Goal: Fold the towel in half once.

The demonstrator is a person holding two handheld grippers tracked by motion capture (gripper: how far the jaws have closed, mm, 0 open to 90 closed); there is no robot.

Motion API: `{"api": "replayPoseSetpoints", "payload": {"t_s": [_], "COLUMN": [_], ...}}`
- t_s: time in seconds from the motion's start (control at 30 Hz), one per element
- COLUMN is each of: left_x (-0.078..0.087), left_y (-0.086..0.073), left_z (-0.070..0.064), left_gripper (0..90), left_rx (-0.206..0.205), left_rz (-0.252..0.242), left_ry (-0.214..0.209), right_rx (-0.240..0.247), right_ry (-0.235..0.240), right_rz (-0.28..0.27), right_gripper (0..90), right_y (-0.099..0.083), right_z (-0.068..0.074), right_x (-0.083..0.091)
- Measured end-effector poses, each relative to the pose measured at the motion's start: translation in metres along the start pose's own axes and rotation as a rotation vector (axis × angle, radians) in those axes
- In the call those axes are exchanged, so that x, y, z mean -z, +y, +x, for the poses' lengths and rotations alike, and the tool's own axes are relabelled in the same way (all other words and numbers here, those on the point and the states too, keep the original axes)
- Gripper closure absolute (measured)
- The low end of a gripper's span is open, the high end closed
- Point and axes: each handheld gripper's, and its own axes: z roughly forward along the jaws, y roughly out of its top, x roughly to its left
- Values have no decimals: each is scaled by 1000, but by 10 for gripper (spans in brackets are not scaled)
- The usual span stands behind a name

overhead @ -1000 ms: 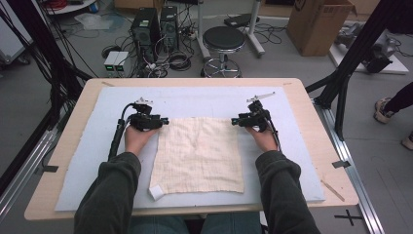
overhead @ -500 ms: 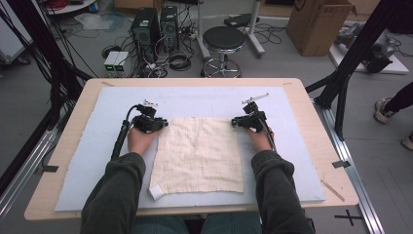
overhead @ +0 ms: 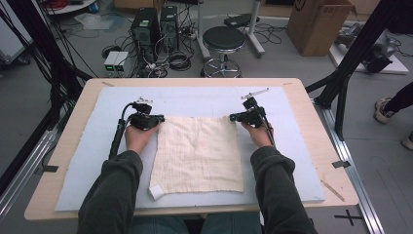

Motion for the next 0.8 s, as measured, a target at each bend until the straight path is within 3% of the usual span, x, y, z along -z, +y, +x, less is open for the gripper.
{"api": "replayPoseSetpoints", "payload": {"t_s": [0.3,0.47,0.57,0.8], "left_x": [17,18,22,33], "left_y": [16,12,10,11], "left_z": [5,5,5,1], "left_gripper": [876,876,876,875], "left_rx": [20,7,18,-7], "left_rz": [-86,-55,-71,-101], "left_ry": [-33,-45,-69,-109], "right_rx": [6,-16,-13,-2], "right_ry": [6,32,41,79], "right_rz": [-58,-47,-44,-64], "right_gripper": [866,866,865,865], "right_y": [11,9,7,2], "right_z": [-2,-1,1,6], "right_x": [16,15,14,20]}}
